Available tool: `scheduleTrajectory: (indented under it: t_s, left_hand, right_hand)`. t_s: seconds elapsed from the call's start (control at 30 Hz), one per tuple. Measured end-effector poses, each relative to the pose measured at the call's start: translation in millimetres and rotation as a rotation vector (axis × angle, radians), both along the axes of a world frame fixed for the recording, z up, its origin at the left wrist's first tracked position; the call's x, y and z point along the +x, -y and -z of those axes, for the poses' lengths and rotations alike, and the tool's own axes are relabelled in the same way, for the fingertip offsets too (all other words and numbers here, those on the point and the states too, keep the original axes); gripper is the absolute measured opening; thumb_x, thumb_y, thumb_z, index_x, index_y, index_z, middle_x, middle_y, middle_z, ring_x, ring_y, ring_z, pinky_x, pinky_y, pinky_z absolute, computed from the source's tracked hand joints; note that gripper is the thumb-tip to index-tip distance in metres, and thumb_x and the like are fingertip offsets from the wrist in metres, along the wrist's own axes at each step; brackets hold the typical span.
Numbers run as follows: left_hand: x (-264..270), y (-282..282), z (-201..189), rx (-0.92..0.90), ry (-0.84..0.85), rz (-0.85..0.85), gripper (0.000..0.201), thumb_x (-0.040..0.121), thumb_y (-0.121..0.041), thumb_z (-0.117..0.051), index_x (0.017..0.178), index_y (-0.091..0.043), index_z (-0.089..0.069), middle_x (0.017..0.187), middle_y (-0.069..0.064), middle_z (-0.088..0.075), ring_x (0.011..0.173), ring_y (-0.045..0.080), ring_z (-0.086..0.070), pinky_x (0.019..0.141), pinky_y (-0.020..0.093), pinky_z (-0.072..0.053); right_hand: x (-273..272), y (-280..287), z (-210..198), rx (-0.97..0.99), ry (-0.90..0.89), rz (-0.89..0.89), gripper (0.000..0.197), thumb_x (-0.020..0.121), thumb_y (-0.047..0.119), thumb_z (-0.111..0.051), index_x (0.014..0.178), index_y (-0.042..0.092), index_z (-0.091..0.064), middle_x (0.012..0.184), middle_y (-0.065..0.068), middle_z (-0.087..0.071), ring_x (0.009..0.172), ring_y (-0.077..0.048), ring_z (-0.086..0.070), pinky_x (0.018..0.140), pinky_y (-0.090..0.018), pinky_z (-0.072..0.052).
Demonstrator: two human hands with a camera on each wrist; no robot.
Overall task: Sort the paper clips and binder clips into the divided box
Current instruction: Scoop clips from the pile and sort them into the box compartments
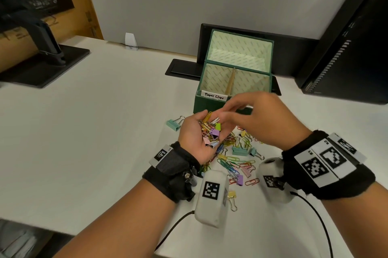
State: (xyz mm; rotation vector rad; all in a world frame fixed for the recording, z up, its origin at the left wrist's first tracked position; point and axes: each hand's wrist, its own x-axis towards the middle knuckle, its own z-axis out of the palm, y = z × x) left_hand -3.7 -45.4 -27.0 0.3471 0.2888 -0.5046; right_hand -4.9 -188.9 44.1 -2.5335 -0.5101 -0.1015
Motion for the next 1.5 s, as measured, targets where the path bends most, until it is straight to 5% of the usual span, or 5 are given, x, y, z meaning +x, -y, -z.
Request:
scheduleTrajectory:
  t_s: [0.3, 0.67, 1.0, 1.27, 1.5]
  left_hand:
    - [-1, 1, -2, 0.146, -0.031, -0.022, 0.049, 0.099, -0.026, -0.038, 0.073, 0.000, -0.071, 0.072, 0.013, -0.068, 0.058, 0.025, -0.068, 0.053, 0.028, -0.056]
    - [1, -1, 1, 0.145, 0.000, -0.022, 0.046, 0.099, -0.027, -0.036, 0.084, -0.001, -0.071, 0.078, 0.014, -0.071, 0.063, 0.025, -0.069, 0.066, 0.033, -0.053]
    - [1, 0, -1, 0.008, 0.021, -0.033, 0.043, 0.101, -0.025, -0.033, 0.120, 0.001, -0.062, 0.110, 0.021, -0.067, 0.094, 0.029, -0.068, 0.094, 0.042, -0.052]
    - [1, -1, -2, 0.026, -0.018, -0.035, 0.043, 0.101, -0.025, -0.038, 0.107, 0.009, -0.062, 0.098, 0.025, -0.070, 0.078, 0.035, -0.072, 0.078, 0.048, -0.054]
    - [2, -1, -3, 0.001, -0.014, -0.038, 0.043, 0.101, -0.025, -0.037, 0.111, 0.009, -0.061, 0.098, 0.026, -0.069, 0.083, 0.035, -0.070, 0.081, 0.044, -0.055]
  right_hand:
    - [-16, -21, 5, -0.353, 0.122, 0.002, 0.032, 0.075, 0.067, -0.062, 0.077, 0.035, -0.065, 0.074, 0.015, -0.066, 0.087, -0.008, -0.053, 0.097, -0.040, -0.034]
    - [-19, -30, 8, -0.349, 0.183, 0.071, 0.021, 0.086, 0.046, -0.057, 0.077, 0.036, -0.073, 0.074, 0.010, -0.071, 0.081, -0.013, -0.061, 0.097, -0.042, -0.041]
    - [-5, -9, -6, 0.107, 0.011, 0.123, 0.017, 0.088, 0.041, -0.065, 0.079, 0.032, -0.076, 0.064, 0.010, -0.071, 0.048, -0.005, -0.058, 0.041, -0.015, -0.043]
    - [44, 35, -19, 0.163, 0.340, 0.504, 0.028, 0.086, 0.049, -0.063, 0.095, 0.025, -0.075, 0.087, 0.009, -0.072, 0.081, -0.007, -0.065, 0.078, -0.034, -0.057]
    - [16, 18, -8, -0.055, 0.209, 0.135, 0.024, 0.084, 0.048, -0.065, 0.098, 0.030, -0.073, 0.082, 0.017, -0.061, 0.072, -0.001, -0.052, 0.065, -0.020, -0.039]
